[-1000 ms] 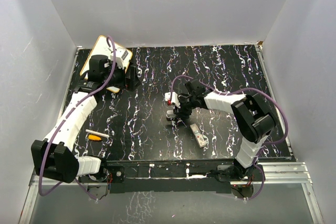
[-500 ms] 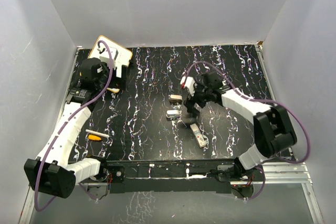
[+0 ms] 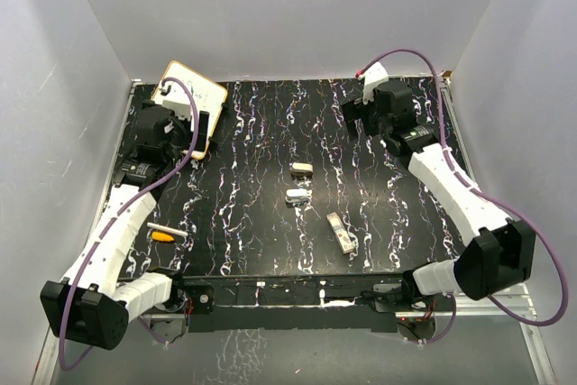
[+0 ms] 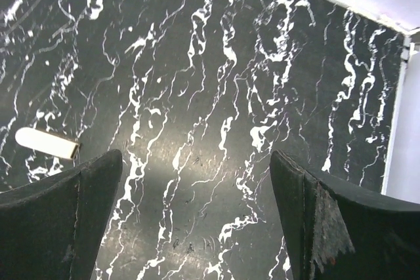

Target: Load the staples into the stapler

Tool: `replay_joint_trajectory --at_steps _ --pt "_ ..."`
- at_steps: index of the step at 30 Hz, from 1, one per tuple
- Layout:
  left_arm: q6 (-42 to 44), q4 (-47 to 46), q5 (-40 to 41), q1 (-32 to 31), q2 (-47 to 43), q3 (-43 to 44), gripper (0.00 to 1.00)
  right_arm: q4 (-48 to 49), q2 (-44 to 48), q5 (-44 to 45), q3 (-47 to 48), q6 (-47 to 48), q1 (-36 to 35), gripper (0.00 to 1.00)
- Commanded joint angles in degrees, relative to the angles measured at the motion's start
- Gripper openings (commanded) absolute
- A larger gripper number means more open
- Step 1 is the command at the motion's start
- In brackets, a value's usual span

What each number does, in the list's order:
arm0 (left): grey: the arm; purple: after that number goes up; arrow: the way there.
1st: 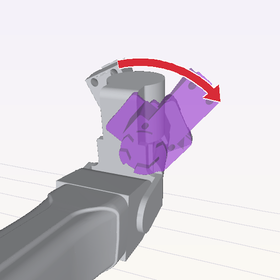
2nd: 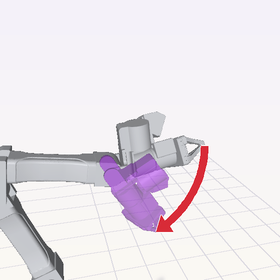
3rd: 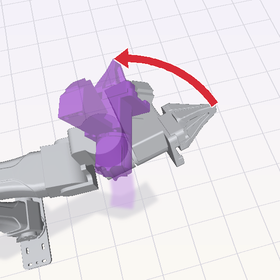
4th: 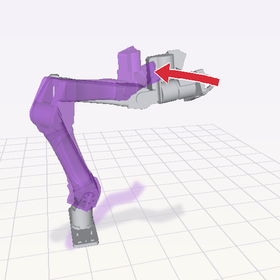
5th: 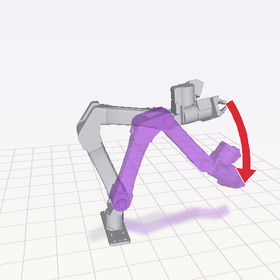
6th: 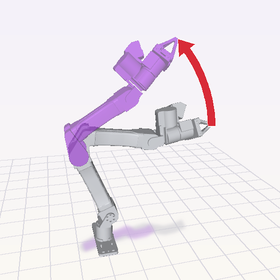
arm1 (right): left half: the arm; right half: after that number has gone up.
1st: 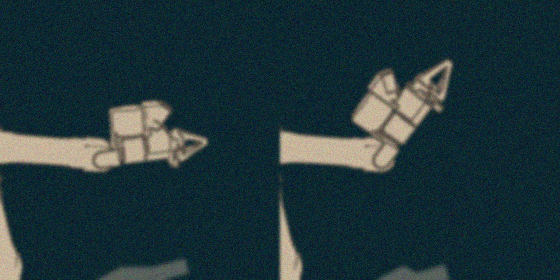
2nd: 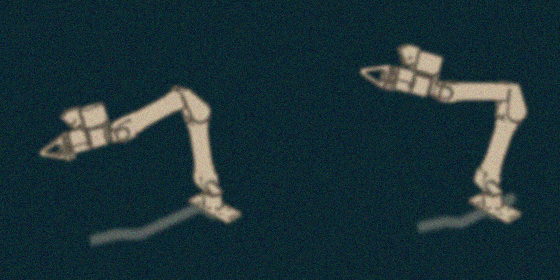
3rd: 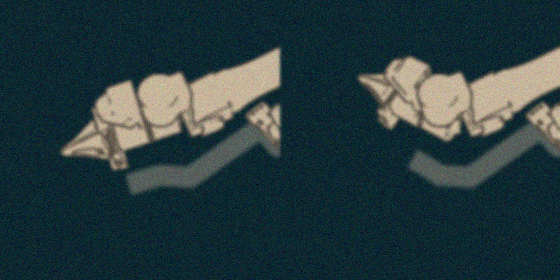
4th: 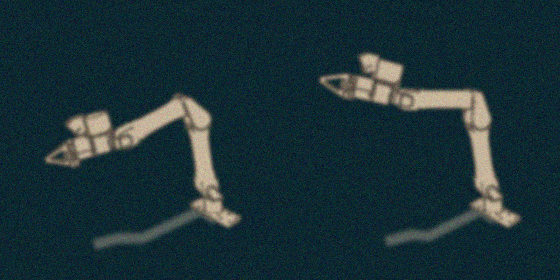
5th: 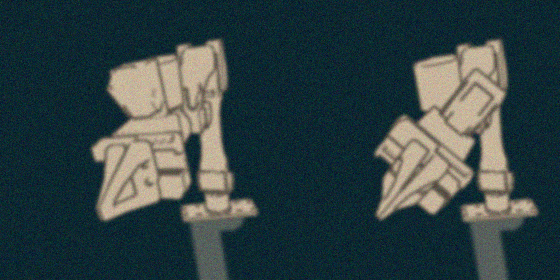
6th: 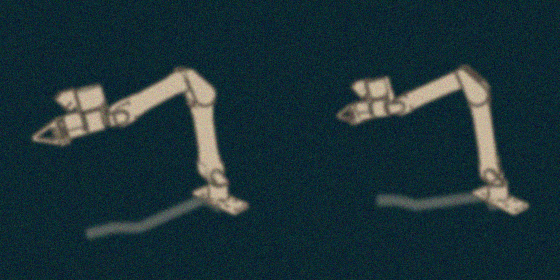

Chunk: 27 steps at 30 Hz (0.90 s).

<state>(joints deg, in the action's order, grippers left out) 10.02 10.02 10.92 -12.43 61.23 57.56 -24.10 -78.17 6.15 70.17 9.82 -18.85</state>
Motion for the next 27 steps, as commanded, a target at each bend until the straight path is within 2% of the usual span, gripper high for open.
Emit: replay_joint_trajectory --at_steps 1,4,7,9,16,27 --pt "-0.54 1.05 -1.2 0.33 1.79 4.87 0.97 3.82 4.36 3.38 4.15 -2.03 0.06 0.99" --pt "-0.67 3.47 -2.81 0.3 1.05 5.37 0.97 6.77 8.74 2.17 1.48 -2.17 2.44 0.99" --pt "0.78 -1.33 -3.74 0.51 -4.82 -0.39 0.97 9.93 15.27 -0.46 -2.73 -3.04 3.8 0.99" --pt "0.39 -4.74 -4.65 1.44 -10.04 -4.19 0.97 8.42 18.33 -3.33 -3.76 -2.19 4.34 0.99" --pt "-4.73 3.19 -10.85 5.8 -12.36 0.41 0.97 4.26 24.32 -8.14 -4.93 -1.66 10.28 0.99" --pt "-4.69 7.69 -7.21 6.01 -11.78 4.12 0.97 0.66 27.28 -10.31 -4.24 -3.57 16.46 0.99"
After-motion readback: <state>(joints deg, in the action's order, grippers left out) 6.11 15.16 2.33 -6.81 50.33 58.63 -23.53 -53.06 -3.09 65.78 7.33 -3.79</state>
